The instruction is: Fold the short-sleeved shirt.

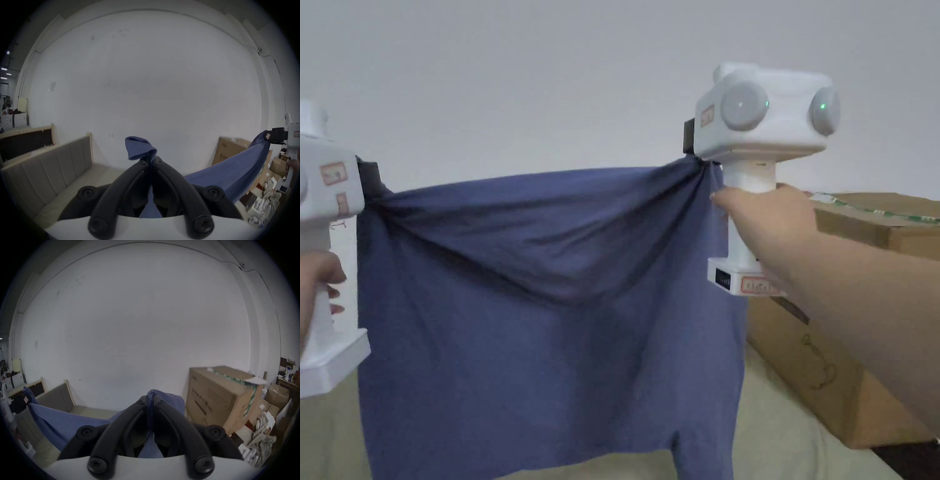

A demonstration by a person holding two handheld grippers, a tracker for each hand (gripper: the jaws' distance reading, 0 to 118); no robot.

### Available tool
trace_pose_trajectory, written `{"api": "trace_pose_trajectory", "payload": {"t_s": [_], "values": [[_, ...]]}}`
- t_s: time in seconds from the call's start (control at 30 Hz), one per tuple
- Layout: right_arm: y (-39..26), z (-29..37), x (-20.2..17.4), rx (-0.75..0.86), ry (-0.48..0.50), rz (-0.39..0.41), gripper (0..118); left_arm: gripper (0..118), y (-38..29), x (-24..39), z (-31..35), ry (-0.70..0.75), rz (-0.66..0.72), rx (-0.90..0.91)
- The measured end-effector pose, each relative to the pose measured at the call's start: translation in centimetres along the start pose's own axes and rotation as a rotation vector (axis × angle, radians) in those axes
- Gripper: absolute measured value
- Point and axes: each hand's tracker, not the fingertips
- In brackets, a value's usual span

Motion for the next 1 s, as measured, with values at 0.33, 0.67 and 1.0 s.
{"api": "trace_pose_trajectory", "payload": {"t_s": [0.33,0.67,1.0], "values": [[-35.2,3.8,4.9,-0.619,0.032,-0.069,5,3,-31.0,-1.5,3.2,-0.099,0.119,-0.785],[-39.4,29.4,9.4,-0.619,0.134,-0.148,5,3,-32.9,-3.5,24.8,-0.204,0.119,-0.718],[-40.2,27.5,9.5,-0.698,0.088,-0.159,5,4,-32.5,-4.3,23.0,-0.17,0.146,-0.778]]}}
